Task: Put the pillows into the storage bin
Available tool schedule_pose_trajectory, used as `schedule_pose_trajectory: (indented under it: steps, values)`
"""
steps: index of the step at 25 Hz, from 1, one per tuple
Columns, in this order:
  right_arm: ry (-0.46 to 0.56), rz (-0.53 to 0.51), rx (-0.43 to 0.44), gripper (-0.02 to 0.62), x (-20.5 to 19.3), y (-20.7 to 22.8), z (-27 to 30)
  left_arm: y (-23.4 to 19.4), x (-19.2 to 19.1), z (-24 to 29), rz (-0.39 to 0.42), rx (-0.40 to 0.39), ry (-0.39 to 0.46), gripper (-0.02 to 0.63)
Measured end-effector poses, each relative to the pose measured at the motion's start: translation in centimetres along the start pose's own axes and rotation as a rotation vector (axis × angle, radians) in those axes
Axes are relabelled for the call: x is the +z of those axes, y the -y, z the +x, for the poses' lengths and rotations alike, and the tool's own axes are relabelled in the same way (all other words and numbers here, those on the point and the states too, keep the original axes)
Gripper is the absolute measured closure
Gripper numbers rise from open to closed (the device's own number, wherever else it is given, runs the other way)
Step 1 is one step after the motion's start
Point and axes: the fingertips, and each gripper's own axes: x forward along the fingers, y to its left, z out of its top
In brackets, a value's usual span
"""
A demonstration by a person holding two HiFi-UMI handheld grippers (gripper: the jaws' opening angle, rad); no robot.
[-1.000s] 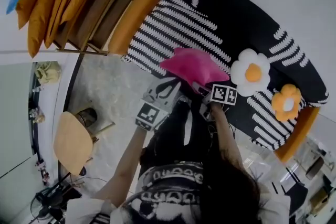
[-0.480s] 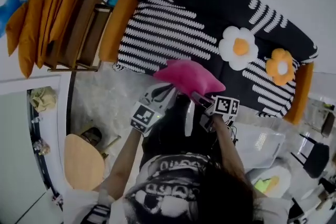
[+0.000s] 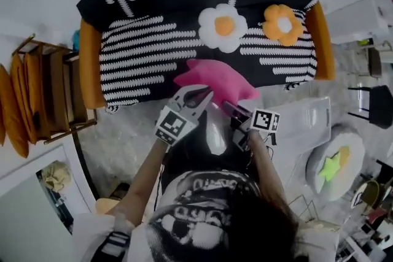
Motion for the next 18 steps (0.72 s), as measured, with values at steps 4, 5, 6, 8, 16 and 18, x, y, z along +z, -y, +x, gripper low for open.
schedule_pose_trajectory:
  steps: [4,5,6,8,16,18]
  values:
    - [0.209,0.079,-0.018,0.468,2.3,4.4,-10.0,8.2,2.1,7.5,0.096,-0.168,-0.009,0.584]
    - [0.25,0.089,-0.032,0.468,2.7,5.8,-12.8,10.6,2.4,9.4,0.12,-0.202,-0.013,0.584]
    - [0.289,0.105,-0.05,0.468,2.9,7.4,-15.7,12.9,2.7,11.2,0.14,-0.233,-0.018,0.584]
    - [0.36,0.149,-0.092,0.468,3.0,10.9,-21.6,17.6,3.1,14.7,0.165,-0.28,-0.024,0.586]
    - [0.542,0.234,-0.28,0.468,0.7,26.9,-43.7,35.3,1.6,25.8,0.153,-0.417,-0.082,0.584]
    - [0.567,0.254,-0.342,0.468,0.4,31.0,-48.1,38.8,1.2,27.5,0.178,-0.447,-0.095,0.584]
